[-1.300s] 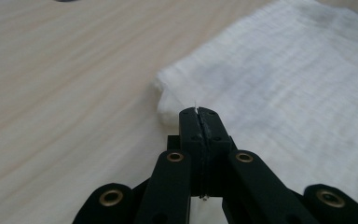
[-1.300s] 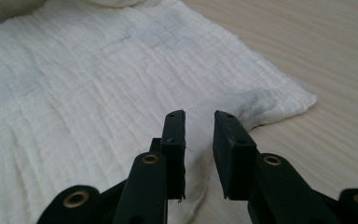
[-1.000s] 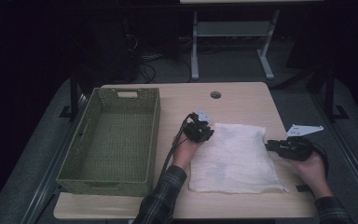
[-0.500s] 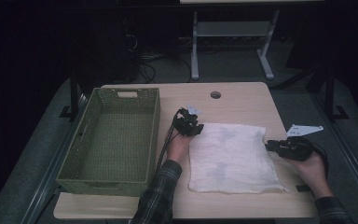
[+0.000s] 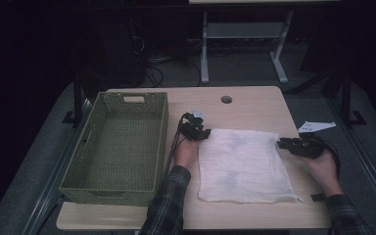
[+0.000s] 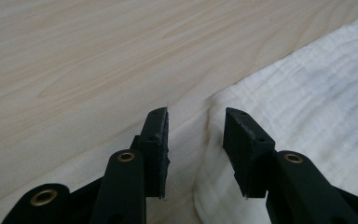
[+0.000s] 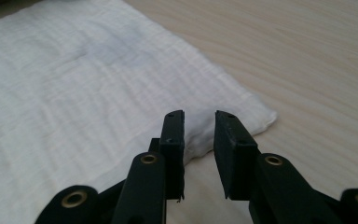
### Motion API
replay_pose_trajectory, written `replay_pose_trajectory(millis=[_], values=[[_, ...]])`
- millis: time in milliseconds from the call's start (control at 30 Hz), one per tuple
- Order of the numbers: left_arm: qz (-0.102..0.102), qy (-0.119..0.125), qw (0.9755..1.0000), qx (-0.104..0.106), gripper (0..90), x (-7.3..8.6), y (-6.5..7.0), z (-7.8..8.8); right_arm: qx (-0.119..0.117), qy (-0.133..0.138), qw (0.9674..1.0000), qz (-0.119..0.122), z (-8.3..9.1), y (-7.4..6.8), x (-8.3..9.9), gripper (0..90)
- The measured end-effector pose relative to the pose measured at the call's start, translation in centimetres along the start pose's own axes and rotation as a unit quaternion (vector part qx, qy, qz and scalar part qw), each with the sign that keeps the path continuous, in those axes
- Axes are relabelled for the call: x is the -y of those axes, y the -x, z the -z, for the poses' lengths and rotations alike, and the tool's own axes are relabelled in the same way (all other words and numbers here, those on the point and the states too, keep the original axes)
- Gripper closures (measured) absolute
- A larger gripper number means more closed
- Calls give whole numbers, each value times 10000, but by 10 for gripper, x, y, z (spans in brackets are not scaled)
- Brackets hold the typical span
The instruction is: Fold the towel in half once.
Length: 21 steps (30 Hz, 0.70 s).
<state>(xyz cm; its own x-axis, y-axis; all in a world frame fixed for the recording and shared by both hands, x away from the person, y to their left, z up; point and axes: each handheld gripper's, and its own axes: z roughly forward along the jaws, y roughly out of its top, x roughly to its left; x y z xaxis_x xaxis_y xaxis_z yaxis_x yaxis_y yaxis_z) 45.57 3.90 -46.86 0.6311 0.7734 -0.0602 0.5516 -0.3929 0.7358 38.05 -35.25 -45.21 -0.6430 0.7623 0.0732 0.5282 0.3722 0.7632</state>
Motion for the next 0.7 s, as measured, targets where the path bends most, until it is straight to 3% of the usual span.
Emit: replay_pose_trajectory(millis=[267, 367, 400, 500, 533, 567, 633, 700], values=[[-111, -105, 9999, -40, 625, 2, 1, -5, 305, -100, 9993, -181, -24, 20, -14, 700], [-134, -101, 9998, -48, 665, 2, 3, -5, 492, -183, 9984, -209, -34, 26, -18, 687], [-175, -114, 9998, -27, 684, 2, 4, -5, 548, -234, 9977, -326, -39, 30, -18, 669], [-215, -112, 9997, -4, 742, 2, 5, -5, 554, -303, 9973, -375, -44, 32, -17, 672], [-202, -89, 9998, -1, 792, 1, 6, -6, 626, -480, 9962, -359, -45, 33, -16, 687], [-188, -100, 9998, 7, 821, 1, 6, -6, 606, -496, 9961, -409, -45, 33, -15, 706], [-200, -127, 9997, -59, 863, 0, 5, -5, 508, -470, 9967, -434, -46, 34, -14, 828], [-159, -100, 9998, -115, 884, -1, 4, -3, 610, -472, 9964, -361, -46, 33, -16, 850]])
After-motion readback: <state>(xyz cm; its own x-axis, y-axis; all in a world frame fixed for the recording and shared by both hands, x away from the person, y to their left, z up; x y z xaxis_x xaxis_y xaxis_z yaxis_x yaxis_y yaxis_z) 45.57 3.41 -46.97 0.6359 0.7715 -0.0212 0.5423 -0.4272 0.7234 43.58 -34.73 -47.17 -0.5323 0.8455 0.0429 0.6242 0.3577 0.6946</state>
